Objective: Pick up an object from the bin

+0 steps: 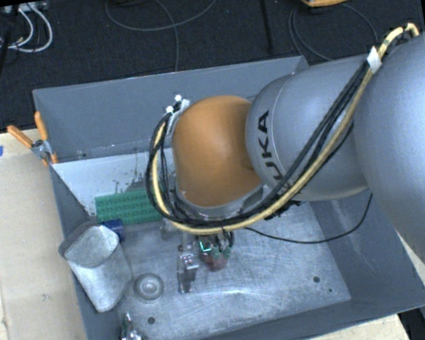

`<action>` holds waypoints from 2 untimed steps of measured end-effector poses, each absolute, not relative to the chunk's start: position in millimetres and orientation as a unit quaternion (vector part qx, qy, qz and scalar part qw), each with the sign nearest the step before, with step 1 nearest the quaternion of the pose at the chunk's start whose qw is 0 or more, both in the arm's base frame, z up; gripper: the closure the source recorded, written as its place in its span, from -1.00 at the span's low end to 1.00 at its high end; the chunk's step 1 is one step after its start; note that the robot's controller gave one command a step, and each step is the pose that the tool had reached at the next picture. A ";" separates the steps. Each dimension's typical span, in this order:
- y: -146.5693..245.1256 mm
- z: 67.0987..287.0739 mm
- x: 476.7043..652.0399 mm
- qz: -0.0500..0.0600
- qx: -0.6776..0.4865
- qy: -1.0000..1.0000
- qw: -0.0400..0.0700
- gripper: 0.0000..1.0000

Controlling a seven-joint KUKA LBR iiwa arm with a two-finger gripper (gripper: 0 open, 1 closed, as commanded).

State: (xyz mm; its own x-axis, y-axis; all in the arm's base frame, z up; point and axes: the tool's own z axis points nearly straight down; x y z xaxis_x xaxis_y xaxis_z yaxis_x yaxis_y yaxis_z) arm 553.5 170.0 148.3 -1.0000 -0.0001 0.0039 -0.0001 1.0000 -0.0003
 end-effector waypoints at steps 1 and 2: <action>200.4 68.0 530.7 0.000 0.048 -0.999 0.000 -1.00; 145.0 72.0 558.4 -0.001 0.047 -0.999 -0.002 -1.00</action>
Offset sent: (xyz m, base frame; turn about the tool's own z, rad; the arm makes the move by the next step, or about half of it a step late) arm -0.0225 0.0292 -0.0783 -0.0958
